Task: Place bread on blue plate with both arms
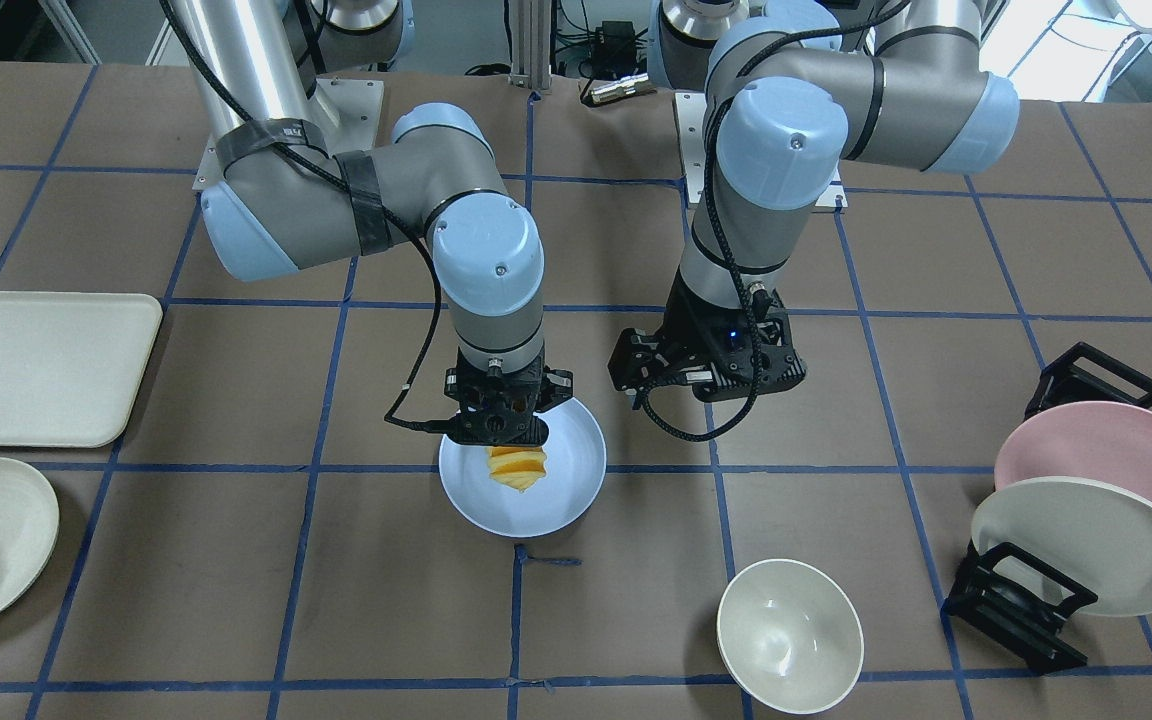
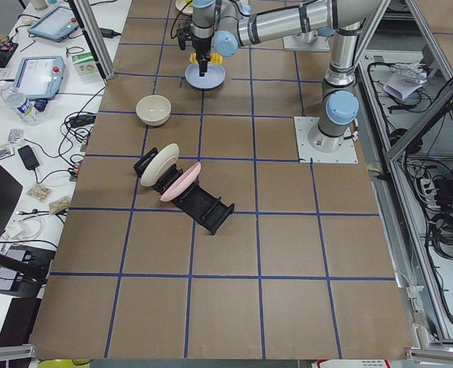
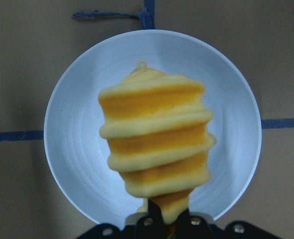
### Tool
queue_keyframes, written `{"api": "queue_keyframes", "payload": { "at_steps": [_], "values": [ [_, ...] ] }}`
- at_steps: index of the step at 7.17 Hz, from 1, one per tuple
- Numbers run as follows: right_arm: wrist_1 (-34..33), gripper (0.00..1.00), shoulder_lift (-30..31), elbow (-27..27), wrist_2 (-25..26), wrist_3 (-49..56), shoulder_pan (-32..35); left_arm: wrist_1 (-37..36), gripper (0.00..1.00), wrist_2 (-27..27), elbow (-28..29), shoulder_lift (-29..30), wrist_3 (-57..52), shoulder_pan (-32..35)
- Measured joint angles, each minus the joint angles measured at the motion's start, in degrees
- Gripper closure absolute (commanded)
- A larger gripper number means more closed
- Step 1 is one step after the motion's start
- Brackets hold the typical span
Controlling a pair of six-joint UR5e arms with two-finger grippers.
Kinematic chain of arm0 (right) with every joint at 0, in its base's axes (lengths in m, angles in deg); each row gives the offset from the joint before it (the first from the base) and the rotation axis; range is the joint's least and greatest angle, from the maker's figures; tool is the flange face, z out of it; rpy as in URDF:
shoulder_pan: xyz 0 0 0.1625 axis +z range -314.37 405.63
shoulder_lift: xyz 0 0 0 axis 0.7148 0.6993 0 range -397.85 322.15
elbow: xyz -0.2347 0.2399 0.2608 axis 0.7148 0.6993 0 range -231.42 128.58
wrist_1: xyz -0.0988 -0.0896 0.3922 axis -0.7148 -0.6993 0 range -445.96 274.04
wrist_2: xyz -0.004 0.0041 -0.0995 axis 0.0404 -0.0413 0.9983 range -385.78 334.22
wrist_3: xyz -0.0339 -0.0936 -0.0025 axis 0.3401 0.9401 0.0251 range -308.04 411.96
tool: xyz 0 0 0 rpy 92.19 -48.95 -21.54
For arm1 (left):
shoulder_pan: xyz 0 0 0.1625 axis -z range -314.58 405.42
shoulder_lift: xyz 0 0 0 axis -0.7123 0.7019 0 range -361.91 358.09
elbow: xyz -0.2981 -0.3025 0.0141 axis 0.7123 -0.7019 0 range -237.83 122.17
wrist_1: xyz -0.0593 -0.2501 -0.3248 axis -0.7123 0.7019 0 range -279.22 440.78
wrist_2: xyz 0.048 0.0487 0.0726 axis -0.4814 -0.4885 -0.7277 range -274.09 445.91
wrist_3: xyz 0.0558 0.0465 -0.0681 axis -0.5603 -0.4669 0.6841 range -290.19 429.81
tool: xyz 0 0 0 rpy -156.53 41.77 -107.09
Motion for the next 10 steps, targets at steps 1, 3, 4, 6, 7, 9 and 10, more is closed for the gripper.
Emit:
{"api": "queue_keyframes", "payload": {
  "at_steps": [1, 3, 4, 6, 7, 9, 10],
  "values": [
    [-0.1, 1.00, -0.9, 0.0, -0.6, -0.3, 0.2, 4.0, 0.00, -0.4, 2.2, -1.6, -2.3, 0.0],
    [-1.8, 0.73, -2.4, -0.3, -3.5, -1.0, 0.3, 11.8, 0.00, -0.4, 4.6, -5.4, -7.9, 0.1],
    [-2.8, 0.69, -2.9, -0.7, -3.9, -1.3, 0.3, 14.5, 0.00, 0.3, 5.1, -6.7, -9.7, 0.1],
    [-5.5, 0.46, -3.4, -1.6, -3.5, -1.4, 0.3, 16.3, 0.00, 4.5, 5.7, -7.7, -11.1, -0.1],
    [-6.2, 0.29, -3.4, -2.1, -3.5, -1.5, 0.3, 16.4, 0.00, 3.8, 6.1, -7.9, -11.4, -0.2],
    [-6.6, 0.12, -3.4, -2.5, -3.5, -1.5, 0.3, 16.4, 0.00, -0.7, 6.8, -7.8, -12.2, -0.4],
    [-6.6, 0.07, -3.3, -2.3, -3.5, -1.5, 0.2, 16.2, 0.00, -2.0, 7.0, -7.5, -12.9, -0.4]
  ]
}}
